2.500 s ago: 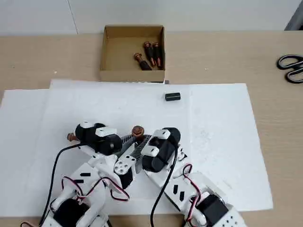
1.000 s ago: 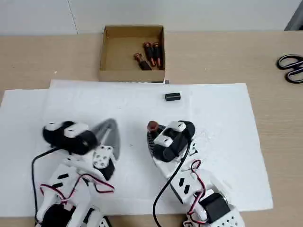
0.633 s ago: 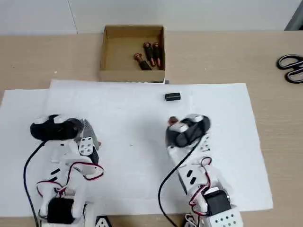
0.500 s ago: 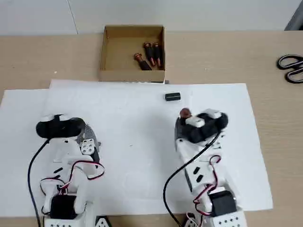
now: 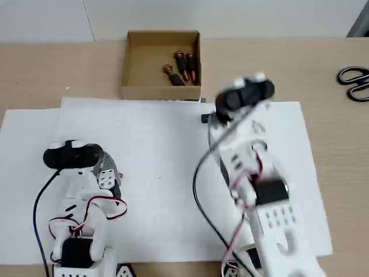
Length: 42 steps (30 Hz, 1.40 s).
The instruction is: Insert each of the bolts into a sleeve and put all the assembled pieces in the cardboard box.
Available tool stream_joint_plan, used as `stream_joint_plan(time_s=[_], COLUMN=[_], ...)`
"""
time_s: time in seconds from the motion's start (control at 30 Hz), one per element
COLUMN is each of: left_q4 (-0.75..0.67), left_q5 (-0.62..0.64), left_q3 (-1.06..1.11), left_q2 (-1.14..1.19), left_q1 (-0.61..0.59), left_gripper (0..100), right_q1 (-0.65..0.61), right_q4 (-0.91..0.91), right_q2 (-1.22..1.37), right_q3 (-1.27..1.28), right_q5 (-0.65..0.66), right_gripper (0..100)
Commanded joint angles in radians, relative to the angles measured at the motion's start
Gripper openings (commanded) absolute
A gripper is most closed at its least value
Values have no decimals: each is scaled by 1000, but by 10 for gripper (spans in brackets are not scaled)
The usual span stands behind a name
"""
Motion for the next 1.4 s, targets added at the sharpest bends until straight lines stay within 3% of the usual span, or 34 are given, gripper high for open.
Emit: stream_joint_plan(time_s=[0.0,0.47,0.73,1.1,1.37], left_q4=[2,2,2,3,103], left_q5=[-2,-5,-3,-8,-8], left_q3=[-2,-2,-1,-1,-12], left_q2=[-12,-12,-12,-12,-12], left_q1=[2,0,0,0,-3], left_gripper=[6,6,6,6,6], right_q1=[5,-41,-39,-38,-31], right_q4=[-101,-174,-166,-168,-166], right_q2=[225,1070,1414,1712,1845], right_q3=[-198,-993,-1464,-1680,-1689], right_q5=[-11,-11,-9,-9,37], right_gripper=[2,3,3,5,5])
